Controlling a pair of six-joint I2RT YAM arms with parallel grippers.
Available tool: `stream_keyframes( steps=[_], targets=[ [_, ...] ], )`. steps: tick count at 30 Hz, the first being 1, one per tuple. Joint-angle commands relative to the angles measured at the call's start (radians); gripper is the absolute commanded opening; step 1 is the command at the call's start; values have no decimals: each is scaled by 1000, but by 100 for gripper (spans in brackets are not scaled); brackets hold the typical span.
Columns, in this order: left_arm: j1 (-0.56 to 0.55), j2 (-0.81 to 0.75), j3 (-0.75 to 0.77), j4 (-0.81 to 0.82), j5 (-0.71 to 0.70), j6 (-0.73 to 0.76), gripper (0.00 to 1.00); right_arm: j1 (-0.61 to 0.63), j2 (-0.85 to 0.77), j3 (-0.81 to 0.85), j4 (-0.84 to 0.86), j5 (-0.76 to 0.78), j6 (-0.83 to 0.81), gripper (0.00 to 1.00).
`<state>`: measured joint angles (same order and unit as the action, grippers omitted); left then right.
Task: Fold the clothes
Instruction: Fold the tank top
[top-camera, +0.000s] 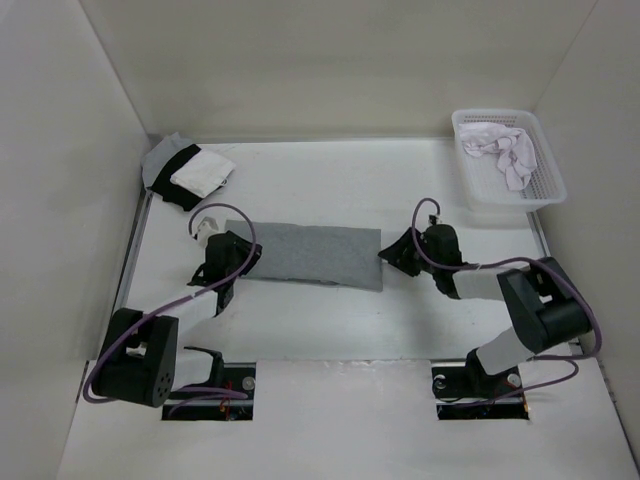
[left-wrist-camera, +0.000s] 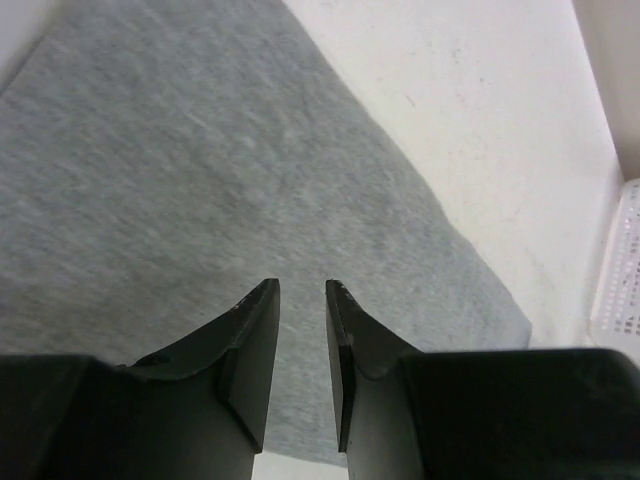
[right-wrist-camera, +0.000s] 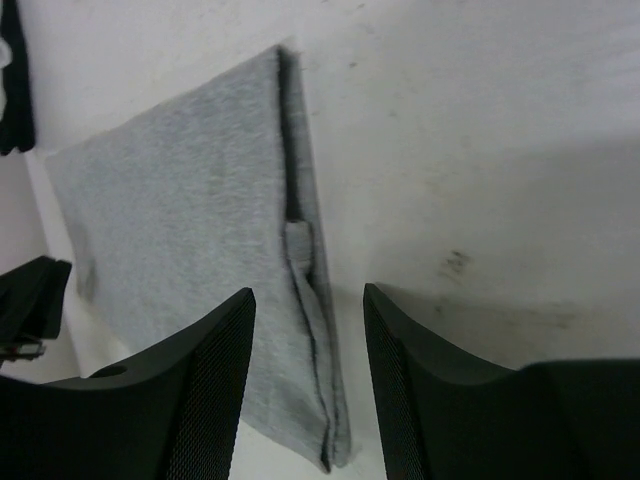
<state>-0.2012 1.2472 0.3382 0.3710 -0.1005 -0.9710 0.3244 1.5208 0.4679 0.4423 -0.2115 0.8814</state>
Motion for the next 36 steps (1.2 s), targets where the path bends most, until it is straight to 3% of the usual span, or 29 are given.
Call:
stream_keyframes(
  steps=[1,8,10,11,12,15,20,27,30,36],
  targets=[
    [-11,-23,36,45,7,18,24,14,80,-5,163,-90,39,52],
    [-54,-63,79,51,8,14,24,18,275,-26,439,-133,201,33],
    [-74,-71,88,54,7,17,24,18,300,-17,493,-163,234,32],
    [-85,-77,93,55,4,18,24,18,302,-17,515,-169,244,27],
    [-95,-83,94,55,1,17,24,18,283,-23,526,-167,246,15],
    [-126,-97,94,60,-11,15,24,0,179,-67,501,-152,220,4],
    [-212,-72,116,77,-47,15,24,-40,-146,-149,252,-85,113,1],
    [-367,60,159,169,-79,-3,24,-52,-620,-62,-343,108,-97,2],
    [-367,70,166,181,-70,-8,24,-6,-637,44,-465,161,-139,2],
    [-320,-17,137,164,-54,-1,25,170,-440,288,-527,264,-163,2]
  ],
)
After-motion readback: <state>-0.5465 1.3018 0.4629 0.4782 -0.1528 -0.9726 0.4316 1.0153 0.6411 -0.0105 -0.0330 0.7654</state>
